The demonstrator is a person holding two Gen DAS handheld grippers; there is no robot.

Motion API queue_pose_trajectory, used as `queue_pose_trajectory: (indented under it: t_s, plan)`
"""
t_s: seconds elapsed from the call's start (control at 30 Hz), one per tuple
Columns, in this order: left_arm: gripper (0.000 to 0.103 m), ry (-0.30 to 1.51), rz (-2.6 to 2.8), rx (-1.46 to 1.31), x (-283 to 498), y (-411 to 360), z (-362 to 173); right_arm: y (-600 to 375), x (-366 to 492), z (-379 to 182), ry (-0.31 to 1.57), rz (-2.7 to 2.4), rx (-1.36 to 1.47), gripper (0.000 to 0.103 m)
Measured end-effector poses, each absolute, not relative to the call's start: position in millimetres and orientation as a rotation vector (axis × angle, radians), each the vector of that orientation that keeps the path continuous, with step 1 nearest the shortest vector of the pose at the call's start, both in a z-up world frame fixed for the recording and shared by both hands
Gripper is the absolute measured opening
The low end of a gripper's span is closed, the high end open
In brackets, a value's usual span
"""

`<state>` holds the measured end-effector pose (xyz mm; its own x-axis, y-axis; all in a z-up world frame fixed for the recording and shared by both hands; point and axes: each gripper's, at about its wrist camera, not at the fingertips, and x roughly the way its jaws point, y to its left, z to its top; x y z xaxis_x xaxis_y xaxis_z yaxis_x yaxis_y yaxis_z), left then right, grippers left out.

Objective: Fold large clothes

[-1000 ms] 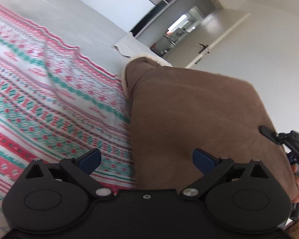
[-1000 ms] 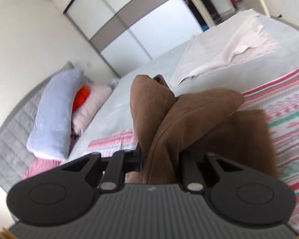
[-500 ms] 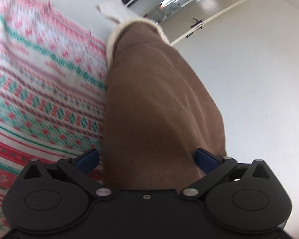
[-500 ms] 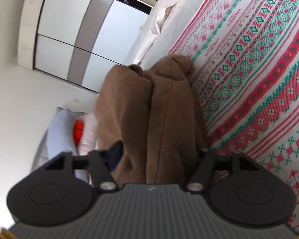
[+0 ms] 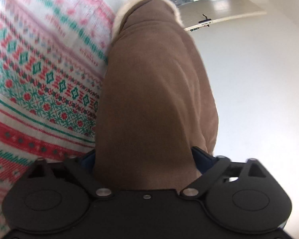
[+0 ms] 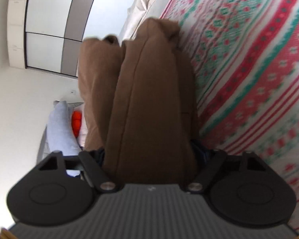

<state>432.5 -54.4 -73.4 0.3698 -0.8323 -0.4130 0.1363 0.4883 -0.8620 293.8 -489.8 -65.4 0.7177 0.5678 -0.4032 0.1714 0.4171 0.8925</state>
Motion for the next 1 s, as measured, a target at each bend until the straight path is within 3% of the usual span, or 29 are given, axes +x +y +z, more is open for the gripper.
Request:
queue_pose_trajectory:
  t_s: [0.07, 0.27, 0.47, 0.53, 0.6, 0.67, 0.77, 1.0]
  plan:
    - [0.079, 0.973, -0.742, -0.802, 417.5, -50.2, -57.3, -474.4, 287.3, -50.4, 0.737, 0.317, 1.128, 0.074]
    - [0.079, 0.980, -0.723, -0.699, 350.1, 5.2, -12.5, -418.9, 241.2, -21.1, 0.780, 0.431, 1.088, 0.074]
    - [0.079, 1.011, -0.669, -0.679, 261.9, 79.9, -9.6, -353.5, 178.7, -29.6, 0.856, 0.536, 1.102, 0.074]
    - [0.086, 1.021, -0.644, -0.665, 242.5, 93.1, -25.7, -340.1, 164.4, -38.5, 0.900, 0.511, 1.085, 0.079]
    - [0.095, 1.013, -0.587, -0.631, 231.1, 97.8, -44.6, -340.7, 155.7, -54.5, 0.939, 0.425, 1.114, 0.094]
    - [0.100, 0.910, -0.563, -0.659, 218.5, 105.9, -49.9, -355.6, 145.5, -72.9, 0.938, 0.344, 1.229, 0.096]
    - [0.100, 0.817, -0.501, -0.670, 202.0, 111.8, -43.9, -381.3, 114.8, -76.5, 0.839, 0.312, 1.361, 0.096]
    - [0.101, 0.540, -0.473, -0.493, 198.3, 99.3, 4.7, -405.5, 84.0, -22.6, 0.453, 0.465, 1.445, 0.094]
